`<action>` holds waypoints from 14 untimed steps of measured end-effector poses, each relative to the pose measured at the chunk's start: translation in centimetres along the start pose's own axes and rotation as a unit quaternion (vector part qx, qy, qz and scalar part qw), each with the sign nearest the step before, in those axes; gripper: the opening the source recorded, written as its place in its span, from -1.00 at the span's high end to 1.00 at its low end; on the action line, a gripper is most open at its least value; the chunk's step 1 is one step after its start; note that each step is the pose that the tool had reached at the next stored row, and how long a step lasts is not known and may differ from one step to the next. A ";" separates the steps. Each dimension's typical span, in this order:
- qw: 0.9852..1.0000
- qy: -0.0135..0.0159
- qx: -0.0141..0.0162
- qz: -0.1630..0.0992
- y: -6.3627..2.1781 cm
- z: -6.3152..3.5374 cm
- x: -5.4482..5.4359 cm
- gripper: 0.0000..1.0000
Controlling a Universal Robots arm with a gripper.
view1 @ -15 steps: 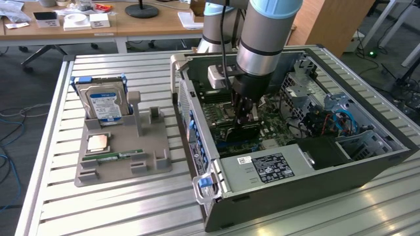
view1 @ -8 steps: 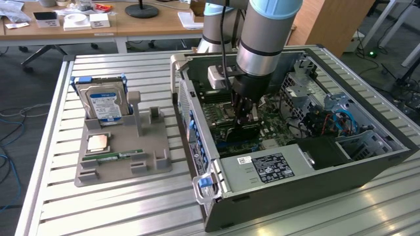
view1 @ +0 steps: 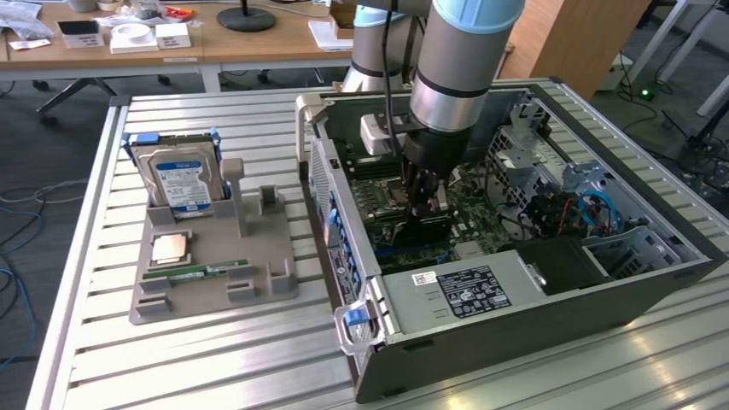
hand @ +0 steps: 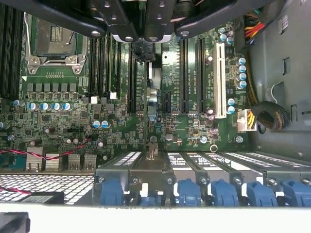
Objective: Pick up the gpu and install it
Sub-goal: 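Press down on the gpu until it lock into place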
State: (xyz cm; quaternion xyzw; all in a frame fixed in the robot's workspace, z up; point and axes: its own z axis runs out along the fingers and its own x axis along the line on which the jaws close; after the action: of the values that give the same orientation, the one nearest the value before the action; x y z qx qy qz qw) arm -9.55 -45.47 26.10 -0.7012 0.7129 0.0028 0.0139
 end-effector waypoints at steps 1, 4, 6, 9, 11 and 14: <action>1.000 0.000 0.000 0.000 0.00 0.01 0.0 0.79; 1.000 0.000 0.000 0.000 0.05 0.05 0.0 0.79; 1.000 0.000 0.000 0.000 0.12 0.09 0.0 0.79; 1.000 0.000 0.000 0.000 0.17 0.11 0.0 0.79; 1.000 0.000 0.000 0.000 0.21 0.12 0.0 0.79; 1.000 0.000 0.000 0.000 0.30 0.13 0.0 0.79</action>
State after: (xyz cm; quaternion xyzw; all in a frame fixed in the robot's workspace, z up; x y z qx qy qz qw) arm -9.85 -45.47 25.96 -0.7011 0.7129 0.0028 0.0140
